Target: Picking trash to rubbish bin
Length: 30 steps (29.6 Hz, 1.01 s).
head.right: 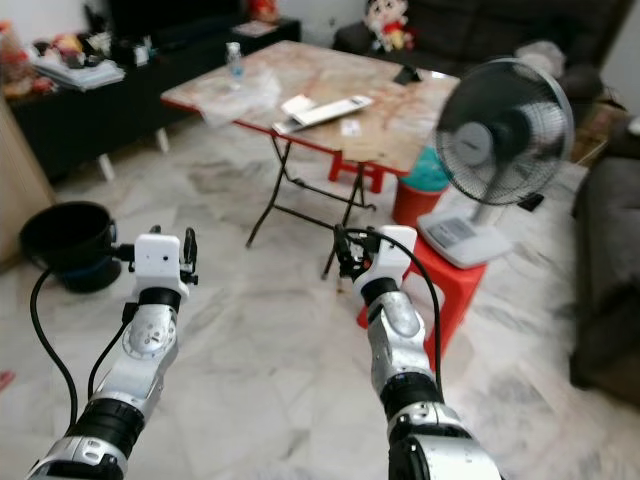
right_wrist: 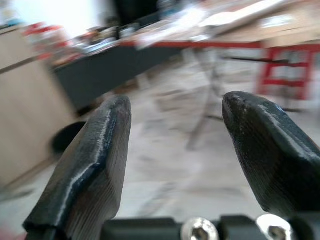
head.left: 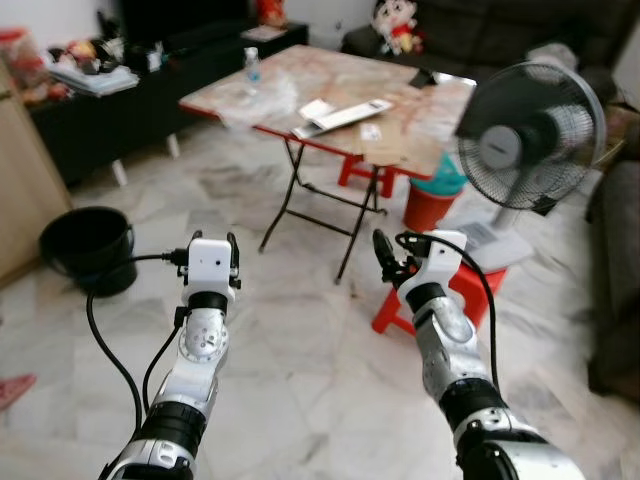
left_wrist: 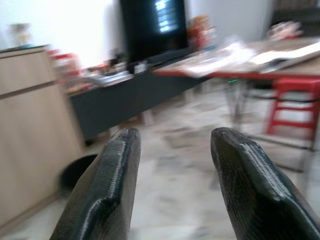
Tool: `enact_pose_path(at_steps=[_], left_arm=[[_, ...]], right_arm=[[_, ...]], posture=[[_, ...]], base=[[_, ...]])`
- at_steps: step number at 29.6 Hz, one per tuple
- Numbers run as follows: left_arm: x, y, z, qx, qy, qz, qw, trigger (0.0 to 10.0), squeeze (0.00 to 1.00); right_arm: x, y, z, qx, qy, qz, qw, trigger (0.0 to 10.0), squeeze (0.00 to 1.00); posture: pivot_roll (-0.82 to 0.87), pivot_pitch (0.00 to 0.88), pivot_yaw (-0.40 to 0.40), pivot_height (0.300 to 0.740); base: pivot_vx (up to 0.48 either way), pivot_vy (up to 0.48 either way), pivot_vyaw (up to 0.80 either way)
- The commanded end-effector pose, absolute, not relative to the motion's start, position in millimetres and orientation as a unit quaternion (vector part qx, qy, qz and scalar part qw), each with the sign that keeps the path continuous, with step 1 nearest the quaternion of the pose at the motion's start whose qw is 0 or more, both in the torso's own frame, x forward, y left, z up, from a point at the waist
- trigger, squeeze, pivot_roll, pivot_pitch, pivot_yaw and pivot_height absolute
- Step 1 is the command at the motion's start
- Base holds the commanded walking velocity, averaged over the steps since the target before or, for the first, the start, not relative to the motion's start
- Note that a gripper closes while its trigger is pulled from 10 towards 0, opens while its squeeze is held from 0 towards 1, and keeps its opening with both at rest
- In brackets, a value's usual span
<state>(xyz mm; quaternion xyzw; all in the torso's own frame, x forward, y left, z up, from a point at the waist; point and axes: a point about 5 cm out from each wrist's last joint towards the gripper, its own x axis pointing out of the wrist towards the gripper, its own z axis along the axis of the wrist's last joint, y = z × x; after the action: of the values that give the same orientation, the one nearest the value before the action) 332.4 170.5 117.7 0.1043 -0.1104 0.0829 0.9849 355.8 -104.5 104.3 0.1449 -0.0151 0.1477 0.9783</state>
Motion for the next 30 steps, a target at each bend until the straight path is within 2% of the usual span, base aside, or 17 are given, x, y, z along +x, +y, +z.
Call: enact_pose_path(at_steps=[1, 10, 30], left_arm=[[334.7, 164.4, 123.2, 0.100, -0.119, 0.079, 0.985, 10.0, 0.00], [335.5, 164.5, 126.5, 0.098, -0.123, 0.079, 0.984, 10.0, 0.00], [337.8, 168.6, 132.6, 0.097, -0.126, 0.084, 0.984, 10.0, 0.00]], right_arm=[[359.0, -114.5, 110.2, 0.136, -0.026, 0.139, 0.981, 10.0, 0.00], [360.4, -113.5, 113.0, 0.137, -0.029, 0.141, 0.980, 10.0, 0.00], [361.4, -112.7, 113.4, 0.151, -0.026, 0.138, 0.979, 10.0, 0.00]], posture=[[-0.06, 0.000, -0.077, 0.740], [-0.06, 0.000, -0.077, 0.740], [-0.06, 0.000, -0.073, 0.740]], base=[[0.330, 0.000, 0.80], [0.333, 0.000, 0.59], [0.335, 0.000, 0.00]])
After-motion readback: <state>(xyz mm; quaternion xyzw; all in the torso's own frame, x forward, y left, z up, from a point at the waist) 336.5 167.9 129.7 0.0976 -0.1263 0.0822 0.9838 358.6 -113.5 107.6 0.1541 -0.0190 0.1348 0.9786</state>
